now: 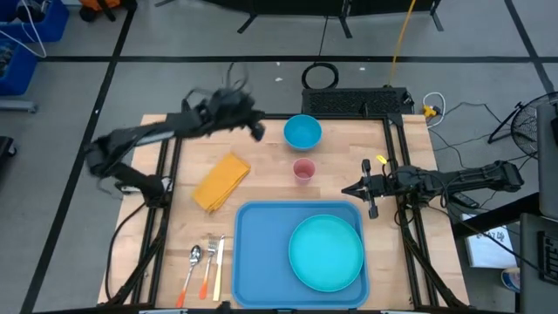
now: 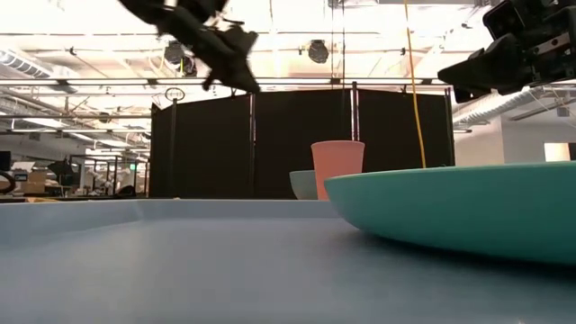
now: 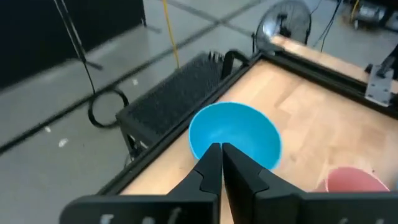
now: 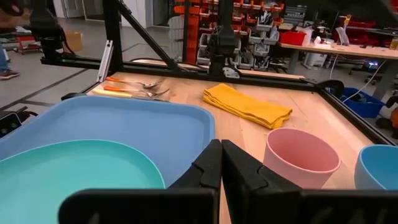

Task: Set up tray
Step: Put the blue bowl on top of the green plate

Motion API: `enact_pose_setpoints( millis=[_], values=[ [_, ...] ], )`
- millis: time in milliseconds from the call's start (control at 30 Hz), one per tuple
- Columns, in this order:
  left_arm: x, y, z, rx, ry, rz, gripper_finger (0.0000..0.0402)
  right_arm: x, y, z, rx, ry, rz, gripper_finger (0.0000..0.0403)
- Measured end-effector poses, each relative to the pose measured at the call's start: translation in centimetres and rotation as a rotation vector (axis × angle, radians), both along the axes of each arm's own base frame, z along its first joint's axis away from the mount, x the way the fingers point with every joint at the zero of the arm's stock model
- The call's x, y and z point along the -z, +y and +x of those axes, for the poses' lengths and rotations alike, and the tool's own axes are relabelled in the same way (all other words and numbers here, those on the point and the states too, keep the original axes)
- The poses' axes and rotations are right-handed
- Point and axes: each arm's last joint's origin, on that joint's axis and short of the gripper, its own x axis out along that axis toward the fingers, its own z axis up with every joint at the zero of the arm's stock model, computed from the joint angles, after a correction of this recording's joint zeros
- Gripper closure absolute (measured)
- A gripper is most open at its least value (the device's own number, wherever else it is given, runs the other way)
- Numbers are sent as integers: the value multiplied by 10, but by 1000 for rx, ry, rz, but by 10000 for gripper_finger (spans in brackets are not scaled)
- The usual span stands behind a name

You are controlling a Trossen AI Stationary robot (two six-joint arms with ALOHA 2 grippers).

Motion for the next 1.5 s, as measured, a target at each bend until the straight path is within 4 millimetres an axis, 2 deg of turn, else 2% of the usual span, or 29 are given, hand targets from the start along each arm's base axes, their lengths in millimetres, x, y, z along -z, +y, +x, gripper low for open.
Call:
enact_pose_setpoints(
  millis=[133, 333, 500, 667, 833, 1100, 1333, 1500],
  values=[
    [-2, 40, 36, 83, 93, -76, 345, 0, 0, 0, 0, 0, 0, 403],
    [11, 83, 88, 188, 231, -131, 246, 0, 0, 0, -1, 0, -1, 403],
    [24, 102, 124, 243, 341, -71, 164, 0, 0, 0, -1, 0, -4, 403],
    [39, 103, 152, 339, 400, 28, 113, 0, 0, 0, 6, 3, -12, 403],
    [55, 99, 162, 354, 478, 87, 89, 4, -2, 0, 52, 40, -21, 403],
    [76, 111, 153, 252, 574, -29, 82, 5, -2, -1, 55, 49, -22, 403],
    [84, 114, 149, 104, 570, -135, 82, 5, -2, -1, 55, 47, -22, 403],
    [83, 107, 154, 69, 589, -105, 82, 4, -2, -1, 54, 44, -27, 403]
  ],
)
